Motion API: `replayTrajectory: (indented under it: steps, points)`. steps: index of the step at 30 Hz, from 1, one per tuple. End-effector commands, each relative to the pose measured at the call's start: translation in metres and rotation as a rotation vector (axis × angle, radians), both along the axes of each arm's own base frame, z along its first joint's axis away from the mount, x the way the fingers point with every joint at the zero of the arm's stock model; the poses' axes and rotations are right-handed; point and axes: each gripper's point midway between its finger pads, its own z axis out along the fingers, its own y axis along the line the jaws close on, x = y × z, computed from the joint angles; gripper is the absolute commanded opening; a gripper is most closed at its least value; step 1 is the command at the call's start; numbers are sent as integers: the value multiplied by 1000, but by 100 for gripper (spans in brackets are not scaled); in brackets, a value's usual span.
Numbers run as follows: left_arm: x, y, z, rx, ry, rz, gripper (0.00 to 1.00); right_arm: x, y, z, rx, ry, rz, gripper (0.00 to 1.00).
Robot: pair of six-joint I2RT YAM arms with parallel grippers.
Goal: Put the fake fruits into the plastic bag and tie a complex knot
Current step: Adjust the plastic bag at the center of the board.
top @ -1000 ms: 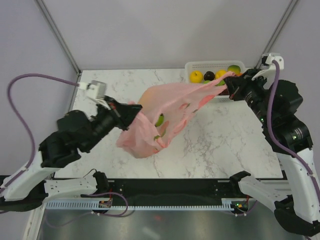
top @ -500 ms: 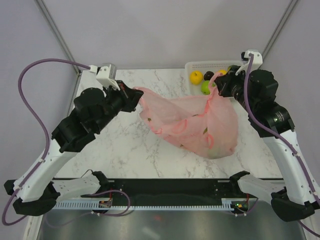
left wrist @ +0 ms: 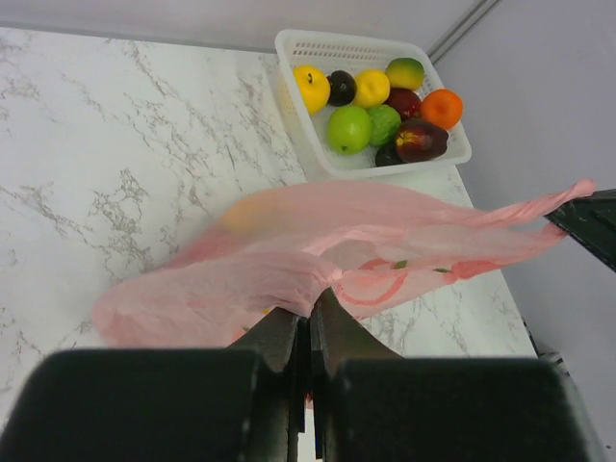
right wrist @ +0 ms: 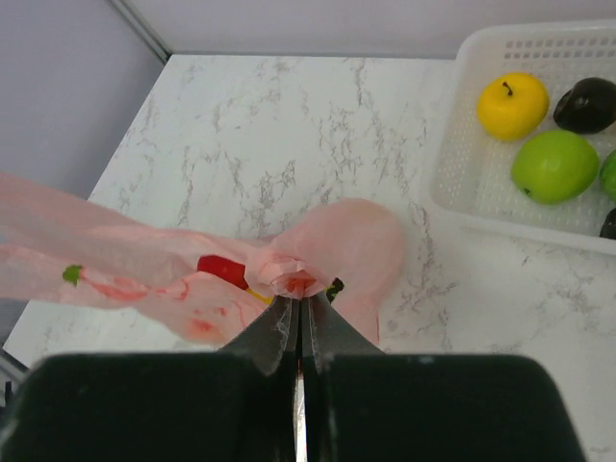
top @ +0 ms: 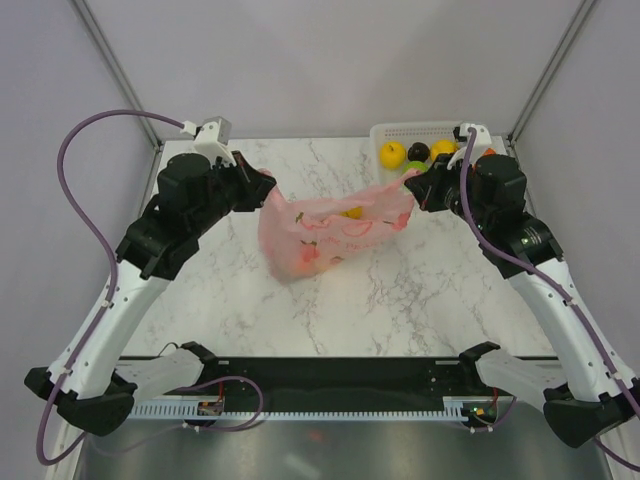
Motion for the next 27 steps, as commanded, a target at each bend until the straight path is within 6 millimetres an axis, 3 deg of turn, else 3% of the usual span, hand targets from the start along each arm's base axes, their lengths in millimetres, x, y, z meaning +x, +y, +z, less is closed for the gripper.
replayTrajectory:
  steps: [1, 8, 12, 15, 20, 24, 27]
  points:
    - [-5, 6, 13, -11, -52, -5, 2, -9, 12, 18, 72, -72, 73, 0]
    - [-7, 8, 19, 10, -81, -15, 2, -22, 9, 21, 73, -95, 88, 3]
    - [-12, 9, 16, 23, -87, -34, 2, -25, 8, 22, 59, -113, 100, 19]
    - [-16, 12, 16, 28, -99, -35, 2, -26, 7, 15, 40, -131, 105, 44]
    - [-22, 17, 10, 36, -103, -32, 2, -26, 5, -2, 19, -120, 101, 49]
    - [-23, 18, 5, 40, -95, -32, 2, -29, 9, -5, 17, -122, 134, 62]
    - [-23, 18, 3, 43, -91, -32, 2, -34, 11, -6, 15, -128, 155, 66]
